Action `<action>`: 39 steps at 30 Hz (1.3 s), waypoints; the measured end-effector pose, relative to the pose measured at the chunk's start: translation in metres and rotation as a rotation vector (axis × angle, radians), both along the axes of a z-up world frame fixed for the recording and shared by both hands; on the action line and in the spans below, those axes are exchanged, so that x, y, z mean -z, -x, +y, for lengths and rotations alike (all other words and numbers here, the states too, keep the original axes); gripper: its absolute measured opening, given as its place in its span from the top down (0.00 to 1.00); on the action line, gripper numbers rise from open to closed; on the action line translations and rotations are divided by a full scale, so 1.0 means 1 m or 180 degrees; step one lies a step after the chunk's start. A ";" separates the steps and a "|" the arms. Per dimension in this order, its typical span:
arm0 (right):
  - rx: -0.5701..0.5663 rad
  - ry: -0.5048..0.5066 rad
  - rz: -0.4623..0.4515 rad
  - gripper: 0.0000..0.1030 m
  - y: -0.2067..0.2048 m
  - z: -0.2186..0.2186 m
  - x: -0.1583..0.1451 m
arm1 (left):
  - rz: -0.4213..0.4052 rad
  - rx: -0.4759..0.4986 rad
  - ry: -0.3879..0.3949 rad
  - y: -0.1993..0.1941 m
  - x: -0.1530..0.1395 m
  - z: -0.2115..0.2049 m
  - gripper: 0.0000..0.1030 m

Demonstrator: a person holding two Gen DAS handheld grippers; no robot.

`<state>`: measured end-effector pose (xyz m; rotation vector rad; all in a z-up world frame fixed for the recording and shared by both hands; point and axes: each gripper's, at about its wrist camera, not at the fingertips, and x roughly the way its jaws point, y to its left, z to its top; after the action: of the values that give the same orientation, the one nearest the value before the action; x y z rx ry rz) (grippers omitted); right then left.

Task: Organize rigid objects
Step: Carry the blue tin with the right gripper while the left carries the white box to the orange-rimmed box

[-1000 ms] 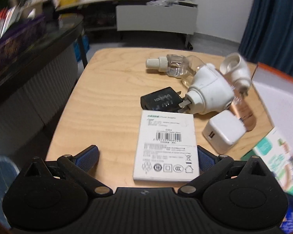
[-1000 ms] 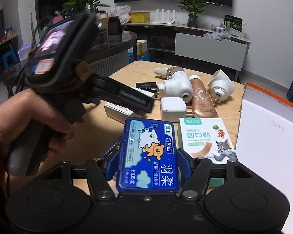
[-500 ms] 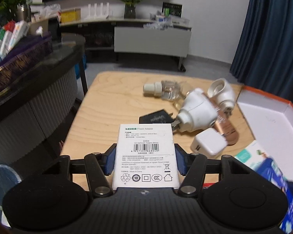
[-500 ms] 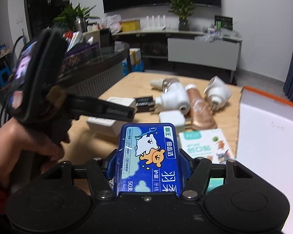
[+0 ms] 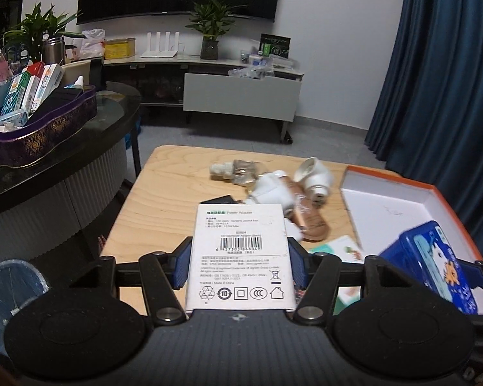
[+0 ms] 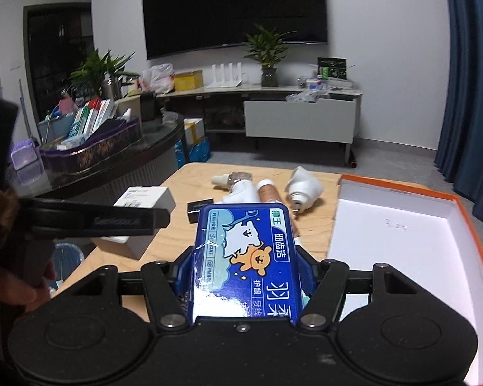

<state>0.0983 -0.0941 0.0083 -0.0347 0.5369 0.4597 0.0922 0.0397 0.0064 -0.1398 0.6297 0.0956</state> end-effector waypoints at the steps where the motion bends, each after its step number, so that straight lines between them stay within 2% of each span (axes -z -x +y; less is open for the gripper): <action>1: 0.0023 -0.0019 -0.0010 0.27 0.003 -0.003 -0.001 | -0.0013 0.0013 0.0004 0.003 -0.001 -0.004 0.42; 6: 0.0146 -0.0094 -0.0053 0.27 0.012 -0.020 -0.008 | -0.0085 0.0088 -0.0044 0.015 -0.007 -0.023 0.42; 19: 0.0455 -0.0257 -0.0118 0.27 0.028 -0.061 -0.015 | -0.0133 0.0277 0.0058 0.029 -0.007 -0.058 0.42; 39: 0.0878 -0.0394 -0.0160 0.27 0.028 -0.107 -0.016 | -0.0201 0.0638 -0.0021 0.018 -0.010 -0.104 0.42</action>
<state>0.0708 -0.2010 0.0245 0.1447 0.4548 0.2211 0.0744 -0.0647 0.0168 -0.0724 0.5772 -0.1000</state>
